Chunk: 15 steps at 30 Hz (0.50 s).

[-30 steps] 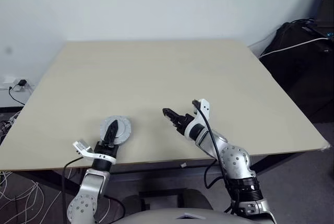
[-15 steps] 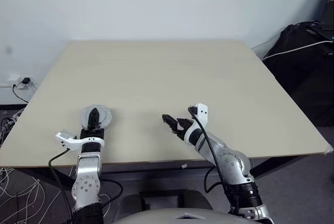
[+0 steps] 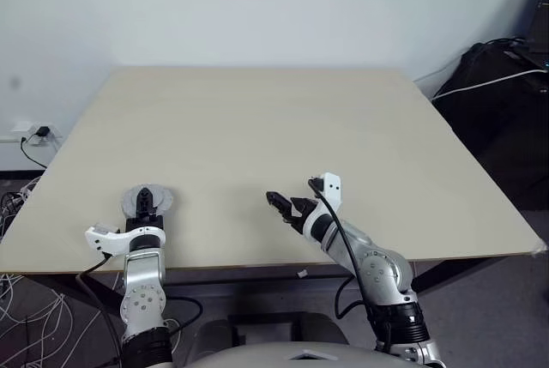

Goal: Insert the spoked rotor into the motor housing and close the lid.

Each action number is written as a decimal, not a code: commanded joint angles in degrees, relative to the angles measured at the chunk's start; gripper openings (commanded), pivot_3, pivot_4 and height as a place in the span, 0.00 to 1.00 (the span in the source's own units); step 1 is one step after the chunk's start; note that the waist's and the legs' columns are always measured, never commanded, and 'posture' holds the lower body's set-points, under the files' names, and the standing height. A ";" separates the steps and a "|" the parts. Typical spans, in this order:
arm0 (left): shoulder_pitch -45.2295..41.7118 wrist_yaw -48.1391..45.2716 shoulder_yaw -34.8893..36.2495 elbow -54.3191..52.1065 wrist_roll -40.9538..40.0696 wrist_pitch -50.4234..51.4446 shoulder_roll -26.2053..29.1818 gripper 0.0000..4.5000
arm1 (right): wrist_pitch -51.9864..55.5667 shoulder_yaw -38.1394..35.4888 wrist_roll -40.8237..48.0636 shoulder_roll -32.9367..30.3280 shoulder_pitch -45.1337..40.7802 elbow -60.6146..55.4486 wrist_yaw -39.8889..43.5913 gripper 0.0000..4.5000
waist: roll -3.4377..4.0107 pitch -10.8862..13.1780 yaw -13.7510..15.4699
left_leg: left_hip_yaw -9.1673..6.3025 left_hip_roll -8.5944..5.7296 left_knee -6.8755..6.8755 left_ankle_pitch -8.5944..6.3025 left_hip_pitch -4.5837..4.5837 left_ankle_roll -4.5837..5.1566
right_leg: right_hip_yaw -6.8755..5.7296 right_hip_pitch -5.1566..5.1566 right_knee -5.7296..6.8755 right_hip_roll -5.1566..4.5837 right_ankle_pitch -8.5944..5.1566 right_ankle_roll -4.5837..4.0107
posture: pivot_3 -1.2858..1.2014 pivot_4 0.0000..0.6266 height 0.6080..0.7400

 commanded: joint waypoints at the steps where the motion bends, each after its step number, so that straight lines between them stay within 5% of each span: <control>1: -3.00 1.40 -0.32 -1.33 -0.35 -0.49 -6.93 0.47 | 0.33 -1.28 -0.06 0.65 -0.45 -3.05 0.55 1.00 | -0.05 -0.03 0.00 | 0.00 0.00 0.00 0.00 0.00 0.00 | 0.00 0.00 0.00 0.00 0.00 0.00 | 0.52 0.00 1.00; 15: -2.25 7.92 -0.57 -0.31 1.52 -1.10 -7.01 0.47 | 1.88 -2.21 -1.41 1.87 -0.29 -3.53 1.02 1.00 | -0.14 -0.12 0.00 | -0.01 0.00 0.00 0.01 0.02 -0.03 | -0.03 0.03 0.00 0.00 0.00 0.00 | 0.52 0.00 1.00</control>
